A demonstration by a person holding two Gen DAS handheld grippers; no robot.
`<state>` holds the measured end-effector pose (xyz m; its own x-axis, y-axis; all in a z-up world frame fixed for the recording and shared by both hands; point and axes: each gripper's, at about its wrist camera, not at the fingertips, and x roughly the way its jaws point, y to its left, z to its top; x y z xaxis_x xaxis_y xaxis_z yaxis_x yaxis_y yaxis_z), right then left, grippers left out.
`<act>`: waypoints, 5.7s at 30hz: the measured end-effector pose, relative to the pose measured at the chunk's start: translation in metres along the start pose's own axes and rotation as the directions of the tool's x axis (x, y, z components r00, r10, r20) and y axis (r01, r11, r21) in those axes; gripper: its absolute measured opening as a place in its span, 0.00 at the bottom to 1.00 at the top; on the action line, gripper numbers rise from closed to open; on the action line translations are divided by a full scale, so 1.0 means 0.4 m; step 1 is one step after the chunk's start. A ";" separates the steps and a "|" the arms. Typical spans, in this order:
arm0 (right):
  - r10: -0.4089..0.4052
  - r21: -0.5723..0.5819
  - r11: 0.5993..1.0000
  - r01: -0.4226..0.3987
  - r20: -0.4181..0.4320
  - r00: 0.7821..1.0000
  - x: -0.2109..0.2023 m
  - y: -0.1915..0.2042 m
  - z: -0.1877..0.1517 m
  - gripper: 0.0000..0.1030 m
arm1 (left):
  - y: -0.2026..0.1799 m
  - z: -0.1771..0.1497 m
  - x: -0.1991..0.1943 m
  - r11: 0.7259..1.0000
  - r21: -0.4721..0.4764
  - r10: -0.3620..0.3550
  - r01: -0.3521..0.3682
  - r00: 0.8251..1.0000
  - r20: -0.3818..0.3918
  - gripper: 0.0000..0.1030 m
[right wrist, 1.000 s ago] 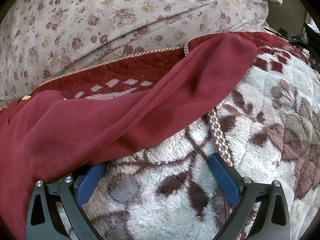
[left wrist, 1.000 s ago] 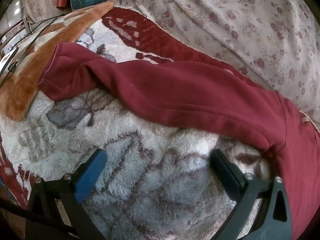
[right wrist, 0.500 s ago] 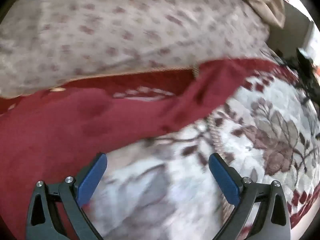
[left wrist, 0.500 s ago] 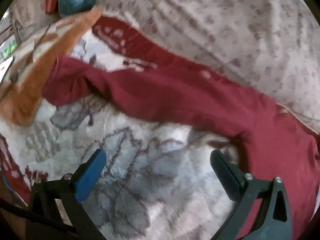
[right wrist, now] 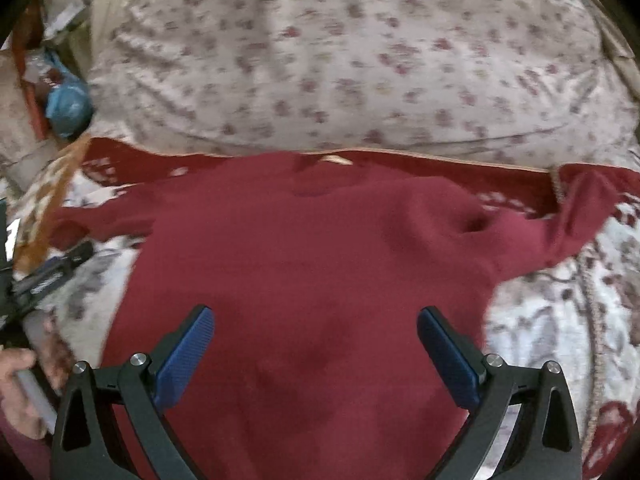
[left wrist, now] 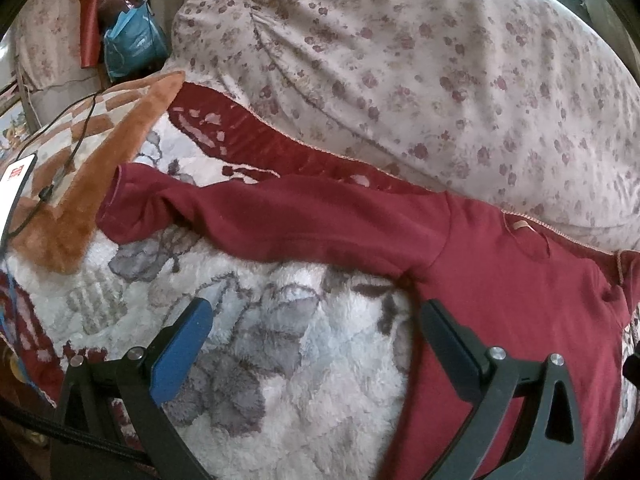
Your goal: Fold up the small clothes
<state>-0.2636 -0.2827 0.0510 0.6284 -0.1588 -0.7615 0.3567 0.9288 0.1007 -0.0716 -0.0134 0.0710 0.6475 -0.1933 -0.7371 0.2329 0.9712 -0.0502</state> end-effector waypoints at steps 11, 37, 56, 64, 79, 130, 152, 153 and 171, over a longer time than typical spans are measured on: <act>0.196 0.030 0.980 -0.194 -0.045 0.980 -0.129 -0.029 0.115 1.00 | -0.026 0.007 -0.015 0.999 0.016 -0.044 0.044 0.999 0.018 1.00; -0.047 -0.017 0.999 0.047 0.041 0.998 0.128 0.052 0.052 1.00 | -0.039 0.006 0.023 1.000 0.019 0.001 -0.001 1.000 -0.010 1.00; -0.105 -0.010 0.994 0.106 0.042 0.994 0.171 0.076 0.038 1.00 | -0.084 -0.004 0.042 0.998 0.069 -0.008 0.010 1.000 -0.019 1.00; -0.125 0.032 0.992 0.124 0.028 0.992 0.172 0.066 0.035 1.00 | -0.107 -0.008 0.033 0.994 0.098 -0.042 0.042 0.999 -0.005 1.00; -0.126 0.041 0.991 0.126 0.011 0.992 0.178 0.068 0.029 1.00 | -0.103 -0.010 0.045 0.996 0.091 -0.021 0.023 1.000 -0.023 1.00; -0.057 -0.013 0.998 0.056 -0.044 0.997 0.204 0.099 0.020 1.00 | 0.360 0.222 0.073 0.930 -0.156 0.333 -0.333 0.943 -0.029 0.85; 0.018 0.003 1.000 -0.018 0.057 0.998 0.138 0.062 0.041 0.95 | 0.054 0.386 -0.095 0.982 0.052 -0.181 0.183 0.983 -0.039 0.12; 0.014 0.014 1.000 -0.015 0.064 0.998 0.128 0.049 0.044 0.95 | 0.014 0.389 -0.106 0.974 0.067 -0.215 0.217 0.976 -0.041 0.08; 0.030 0.071 0.997 -0.034 0.057 0.998 0.080 -0.137 0.051 0.95 | -0.364 0.142 0.084 0.929 0.051 -0.341 0.368 0.899 -0.274 0.55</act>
<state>-0.2488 -0.3456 0.0342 0.6771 -0.1492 -0.7206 0.3828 0.9078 0.1717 -0.0425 -0.1694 0.0918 0.3037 -0.4667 -0.8306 0.4915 0.8236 -0.2831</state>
